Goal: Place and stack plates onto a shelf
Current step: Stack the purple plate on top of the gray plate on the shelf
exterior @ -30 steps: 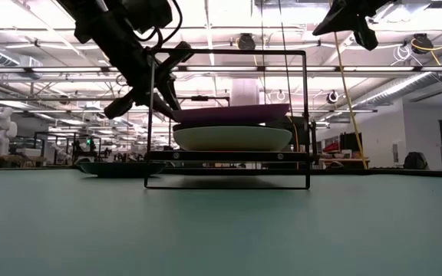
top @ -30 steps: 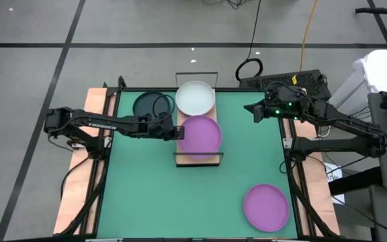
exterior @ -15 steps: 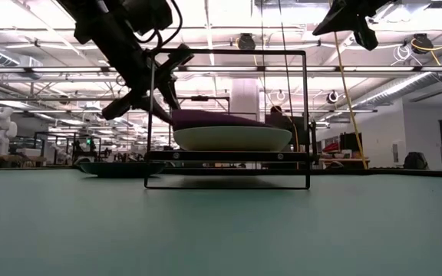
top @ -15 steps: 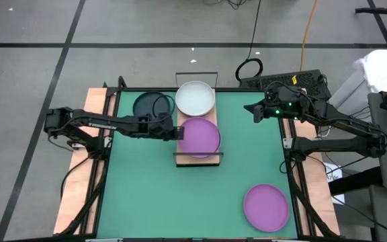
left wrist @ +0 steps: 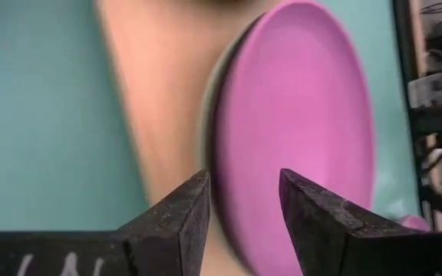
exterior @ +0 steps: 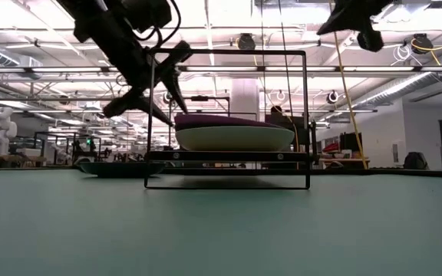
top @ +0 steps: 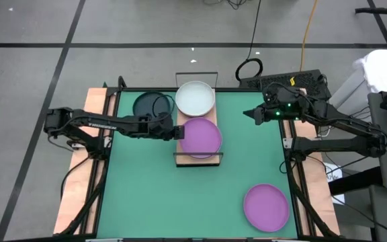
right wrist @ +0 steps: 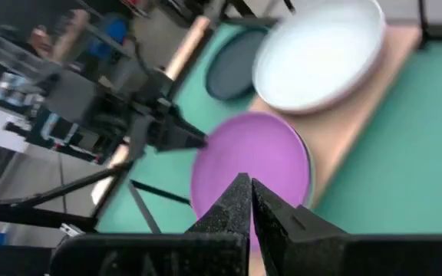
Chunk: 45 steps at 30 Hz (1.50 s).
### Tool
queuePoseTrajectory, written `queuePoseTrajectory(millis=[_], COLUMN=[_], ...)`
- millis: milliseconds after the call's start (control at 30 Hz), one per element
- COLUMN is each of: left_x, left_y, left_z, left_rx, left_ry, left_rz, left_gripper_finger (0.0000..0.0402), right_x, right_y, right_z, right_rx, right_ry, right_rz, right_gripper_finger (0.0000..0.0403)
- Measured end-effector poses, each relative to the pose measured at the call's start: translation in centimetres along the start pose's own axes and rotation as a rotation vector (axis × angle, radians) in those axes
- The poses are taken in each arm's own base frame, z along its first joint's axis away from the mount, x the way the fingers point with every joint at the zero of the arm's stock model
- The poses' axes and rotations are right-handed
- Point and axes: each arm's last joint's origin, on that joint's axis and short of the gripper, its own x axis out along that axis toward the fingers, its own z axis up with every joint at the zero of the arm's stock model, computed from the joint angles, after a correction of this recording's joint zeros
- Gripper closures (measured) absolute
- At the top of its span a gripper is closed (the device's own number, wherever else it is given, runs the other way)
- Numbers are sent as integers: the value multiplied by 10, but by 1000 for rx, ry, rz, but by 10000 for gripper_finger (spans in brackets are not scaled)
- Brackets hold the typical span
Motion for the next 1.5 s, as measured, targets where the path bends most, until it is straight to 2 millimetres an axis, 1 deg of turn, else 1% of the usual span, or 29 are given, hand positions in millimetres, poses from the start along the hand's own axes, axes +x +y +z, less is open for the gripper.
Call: queuePoseTrajectory(millis=[167, 233, 300, 400, 600, 667, 767, 1000, 1200, 1400, 1500], left_x=[-12, -15, -17, -17, -13, -11, -6, 7, 4, -4, -7], left_y=[2, -1, 1, 0, 1, 0, 4, 6, 7, 4, 2], left_z=[6, 8, 8, 8, 6, 7, 6, 4, 5, 8, 9], left_rx=[26, 27, 52, 120, 210, 218, 227, 243, 239, 235, 234], left_ry=[-11, -25, -21, 1, 44, 35, 42, 57, 50, 32, 25], left_rz=[4, -24, -9, -26, -29, -31, 4, 23, 33, 0, -14], left_gripper_finger=[240, 241, 247, 281, 377, 394, 395, 397, 397, 398, 398], right_x=[0, -1, 0, -1, 0, 0, 0, 0, -1, -4, -6], right_y=[-5, -5, -5, -4, -3, -3, -4, -3, -4, -13, -16], right_z=[-10, -12, -13, -13, -12, -12, -12, -12, -14, -25, -32], right_rx=[31, 28, 25, 19, -6, -6, -11, -10, -2, 28, 17], right_ry=[90, 107, 108, 106, 95, 99, 99, 102, 131, 283, 368], right_rz=[-66, -76, -74, -73, -57, -62, -62, -60, -50, -125, -149], right_gripper_finger=[403, 403, 403, 403, 403, 403, 403, 403, 403, 403, 396])
